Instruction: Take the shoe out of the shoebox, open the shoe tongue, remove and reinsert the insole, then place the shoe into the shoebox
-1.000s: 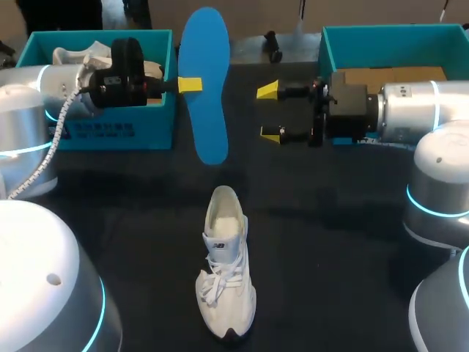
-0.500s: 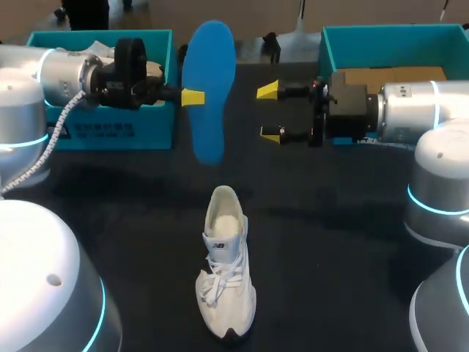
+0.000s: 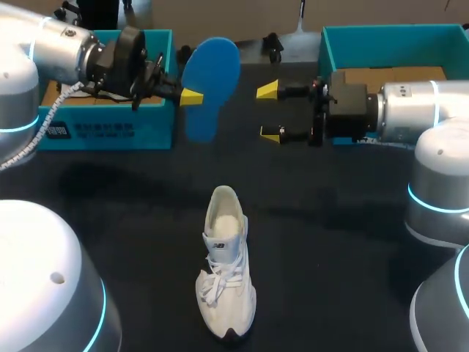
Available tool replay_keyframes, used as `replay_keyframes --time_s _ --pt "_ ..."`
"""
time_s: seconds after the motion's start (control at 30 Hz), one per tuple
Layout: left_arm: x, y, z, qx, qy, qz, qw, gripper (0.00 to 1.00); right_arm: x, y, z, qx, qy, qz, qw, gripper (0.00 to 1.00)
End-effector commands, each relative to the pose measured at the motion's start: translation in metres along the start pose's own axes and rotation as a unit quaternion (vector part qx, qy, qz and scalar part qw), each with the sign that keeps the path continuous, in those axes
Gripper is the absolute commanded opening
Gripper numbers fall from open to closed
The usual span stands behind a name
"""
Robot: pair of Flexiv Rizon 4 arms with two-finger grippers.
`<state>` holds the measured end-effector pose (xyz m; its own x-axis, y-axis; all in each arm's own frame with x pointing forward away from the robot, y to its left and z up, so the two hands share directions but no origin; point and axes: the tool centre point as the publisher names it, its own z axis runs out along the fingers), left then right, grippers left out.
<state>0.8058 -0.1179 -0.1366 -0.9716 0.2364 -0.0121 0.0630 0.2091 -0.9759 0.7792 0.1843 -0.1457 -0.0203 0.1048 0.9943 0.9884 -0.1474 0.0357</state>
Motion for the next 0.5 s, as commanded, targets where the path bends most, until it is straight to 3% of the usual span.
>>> replay_keyframes --time_s 0.03,0.3,0.5 --pt "0.003 -0.003 -0.001 -0.007 -0.003 -0.001 1.000 0.00 0.000 -0.001 0.002 -0.001 -0.002 0.001 1.000 1.00" --pt "-0.003 0.005 -0.011 0.033 -0.021 0.099 0.994 0.00 0.000 -0.001 0.002 -0.001 -0.002 0.001 1.000 1.00" --pt "-0.006 0.003 -0.009 0.015 -0.034 0.201 0.979 0.00 0.000 -0.001 0.002 -0.001 -0.002 0.001 1.000 1.00"
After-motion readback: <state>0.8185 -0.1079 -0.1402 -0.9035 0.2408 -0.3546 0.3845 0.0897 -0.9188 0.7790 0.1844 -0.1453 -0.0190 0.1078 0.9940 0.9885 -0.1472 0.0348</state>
